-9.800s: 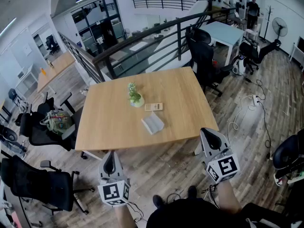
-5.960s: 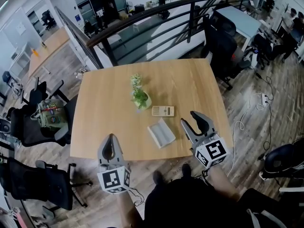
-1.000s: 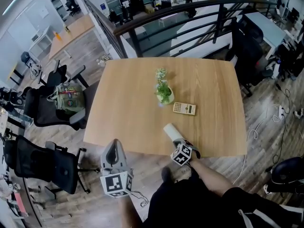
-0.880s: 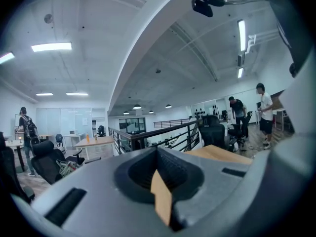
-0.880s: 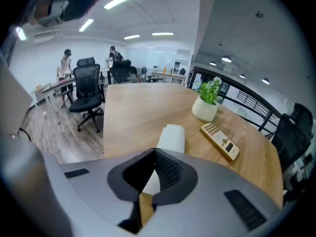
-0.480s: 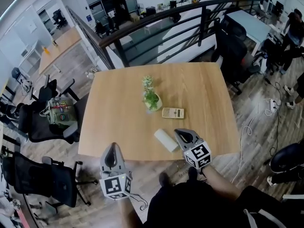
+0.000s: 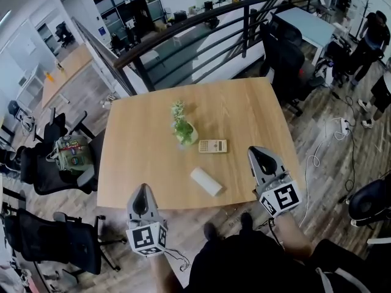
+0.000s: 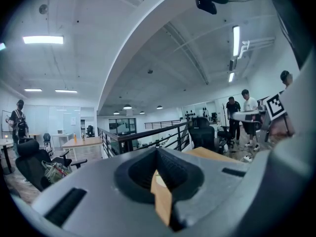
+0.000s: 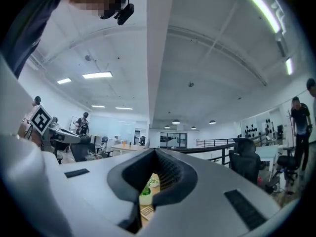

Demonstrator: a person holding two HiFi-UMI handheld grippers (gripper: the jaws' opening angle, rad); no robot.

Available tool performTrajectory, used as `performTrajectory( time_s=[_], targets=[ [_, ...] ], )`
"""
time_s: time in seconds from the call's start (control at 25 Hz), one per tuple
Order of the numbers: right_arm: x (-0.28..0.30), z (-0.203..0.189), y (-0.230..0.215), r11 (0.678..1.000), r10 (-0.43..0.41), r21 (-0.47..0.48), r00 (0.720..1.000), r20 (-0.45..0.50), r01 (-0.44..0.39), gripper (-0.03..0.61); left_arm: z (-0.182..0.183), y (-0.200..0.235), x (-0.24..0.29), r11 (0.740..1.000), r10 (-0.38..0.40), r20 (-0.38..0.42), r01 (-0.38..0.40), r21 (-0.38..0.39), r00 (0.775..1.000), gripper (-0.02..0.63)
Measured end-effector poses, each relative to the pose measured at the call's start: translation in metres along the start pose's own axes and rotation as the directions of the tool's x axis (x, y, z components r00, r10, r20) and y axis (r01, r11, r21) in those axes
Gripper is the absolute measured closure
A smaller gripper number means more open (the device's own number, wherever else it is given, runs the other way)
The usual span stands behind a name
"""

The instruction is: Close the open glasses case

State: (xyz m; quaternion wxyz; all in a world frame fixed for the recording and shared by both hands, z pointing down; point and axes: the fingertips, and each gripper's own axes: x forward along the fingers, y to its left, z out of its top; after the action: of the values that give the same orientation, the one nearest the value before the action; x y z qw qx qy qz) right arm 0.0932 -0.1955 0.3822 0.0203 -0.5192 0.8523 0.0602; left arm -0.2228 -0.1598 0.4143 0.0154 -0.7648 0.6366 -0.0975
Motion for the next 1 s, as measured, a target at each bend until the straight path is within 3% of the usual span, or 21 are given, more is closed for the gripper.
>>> performTrajectory(
  time_s=[0.72,1.0],
  targets=[
    [-0.0049,-0.0049,0.005,1.0,0.026,0.0,0.999,-0.032,-0.026,0.563,-0.0005,-0.0019,-0.0029,0.999,0.033,0.004,-0.033,0.014,0.999,0.615],
    [-0.0022,-0.0088,0.0015,0.999,0.003,0.034,0.999,-0.051,-0.001,0.563,0.0001,0.0011,-0.0054,0.999,0.035,0.008,-0.035,0.004,0.999,0.614]
  ],
)
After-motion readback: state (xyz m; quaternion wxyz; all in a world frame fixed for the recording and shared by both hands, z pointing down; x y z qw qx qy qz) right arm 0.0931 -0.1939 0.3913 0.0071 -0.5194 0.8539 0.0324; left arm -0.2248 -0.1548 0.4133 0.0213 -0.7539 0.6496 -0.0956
